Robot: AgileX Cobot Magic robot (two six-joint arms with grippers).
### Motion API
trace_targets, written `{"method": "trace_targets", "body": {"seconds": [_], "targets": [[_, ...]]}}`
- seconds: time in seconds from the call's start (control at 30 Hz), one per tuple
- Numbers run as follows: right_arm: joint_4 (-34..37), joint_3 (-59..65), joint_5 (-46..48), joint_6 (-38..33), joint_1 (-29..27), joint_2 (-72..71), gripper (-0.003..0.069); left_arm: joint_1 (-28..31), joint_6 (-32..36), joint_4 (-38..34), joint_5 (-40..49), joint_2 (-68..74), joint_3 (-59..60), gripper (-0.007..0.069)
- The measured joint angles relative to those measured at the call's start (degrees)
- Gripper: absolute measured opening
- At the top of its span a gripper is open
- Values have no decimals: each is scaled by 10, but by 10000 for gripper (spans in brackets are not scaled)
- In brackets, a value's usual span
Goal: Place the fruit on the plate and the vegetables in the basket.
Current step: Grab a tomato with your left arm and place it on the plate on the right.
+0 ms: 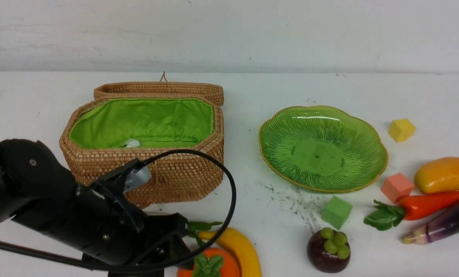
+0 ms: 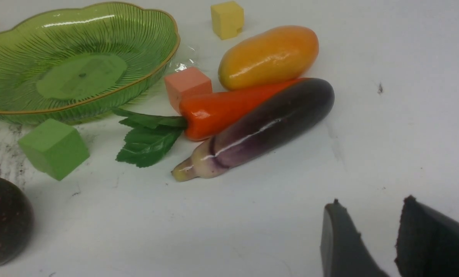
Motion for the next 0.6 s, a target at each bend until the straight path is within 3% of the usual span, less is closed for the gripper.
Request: {"method": "trace_targets", "body": {"seconds": [0.13,0.23,0.37,0.6], "targets": [[0,0,0,0,0,0,243,0,83,-3,-1,14,0,641],[0,0,0,0,0,0,243,0,148,-22,-4,39,0,661],[0,0,0,0,0,0,243,0,215,-79,-17,76,0,625],[0,0,0,-1,0,0,243,0,289,-165,-12,142,-1,493]]}}
